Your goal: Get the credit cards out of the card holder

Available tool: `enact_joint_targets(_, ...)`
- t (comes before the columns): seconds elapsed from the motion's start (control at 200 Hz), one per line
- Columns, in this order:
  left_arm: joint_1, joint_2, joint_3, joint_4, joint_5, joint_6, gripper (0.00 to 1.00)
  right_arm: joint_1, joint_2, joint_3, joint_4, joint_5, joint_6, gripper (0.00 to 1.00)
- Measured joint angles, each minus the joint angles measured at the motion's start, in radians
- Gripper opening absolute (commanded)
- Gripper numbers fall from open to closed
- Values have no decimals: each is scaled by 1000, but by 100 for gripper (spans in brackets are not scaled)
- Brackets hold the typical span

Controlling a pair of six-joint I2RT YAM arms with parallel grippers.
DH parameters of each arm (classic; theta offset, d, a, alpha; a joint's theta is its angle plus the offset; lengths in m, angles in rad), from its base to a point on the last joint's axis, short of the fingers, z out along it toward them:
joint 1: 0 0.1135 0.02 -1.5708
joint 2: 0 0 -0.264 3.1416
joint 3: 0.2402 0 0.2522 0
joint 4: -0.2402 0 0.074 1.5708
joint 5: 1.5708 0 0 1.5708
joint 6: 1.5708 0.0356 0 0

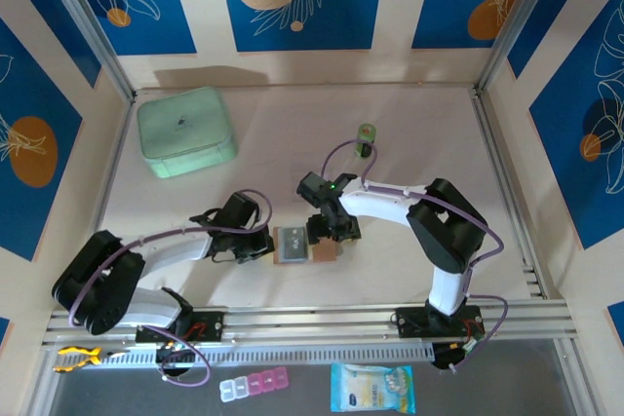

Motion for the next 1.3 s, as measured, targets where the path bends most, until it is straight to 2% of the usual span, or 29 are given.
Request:
enact_joint_targets(0.335,-2,-47,109,-87,-16,47,1,3,-122,2,1,-26,17,76)
enact_joint_targets(0.43,-2,-40,125,-87,-8,48,3,-4,-140,2,23,-65,22,72)
enact_joint_targets(0.585,-5,14,140,-63,35,48,2,-23,-168,-29,127,-170,43,67)
enact_joint_targets(0.735,-11,77,147,-43,61,55,0,-41,-211,-119,251,-271,65,57)
enact_joint_targets(0.865,-13,103,150,-35,65,68,0,-48,-212,-166,342,-341,76,53)
enact_joint_targets(1.301,-16,159,167,-30,76,100,0,-50,-168,-210,523,-431,83,43)
